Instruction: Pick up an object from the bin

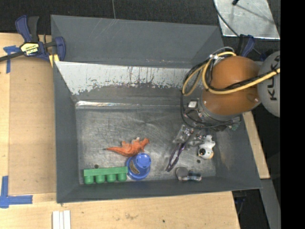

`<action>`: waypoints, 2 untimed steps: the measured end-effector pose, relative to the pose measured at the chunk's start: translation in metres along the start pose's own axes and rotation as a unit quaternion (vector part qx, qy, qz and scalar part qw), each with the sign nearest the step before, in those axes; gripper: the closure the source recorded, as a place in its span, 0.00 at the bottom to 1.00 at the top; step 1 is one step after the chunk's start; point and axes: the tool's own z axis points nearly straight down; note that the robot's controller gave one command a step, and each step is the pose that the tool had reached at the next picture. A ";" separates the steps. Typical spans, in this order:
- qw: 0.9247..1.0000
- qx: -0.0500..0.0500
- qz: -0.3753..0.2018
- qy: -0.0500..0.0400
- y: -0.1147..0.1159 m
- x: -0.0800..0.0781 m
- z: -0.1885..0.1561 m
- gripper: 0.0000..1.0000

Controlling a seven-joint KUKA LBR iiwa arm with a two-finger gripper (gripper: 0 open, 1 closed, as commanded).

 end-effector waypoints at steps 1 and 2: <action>1.000 -0.003 -0.003 0.001 -0.013 -0.001 -0.044 1.00; 1.000 0.008 -0.006 -0.003 0.004 -0.011 -0.062 1.00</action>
Offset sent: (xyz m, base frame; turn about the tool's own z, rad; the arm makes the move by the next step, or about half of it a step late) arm -0.0252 0.0437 0.0073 -0.0273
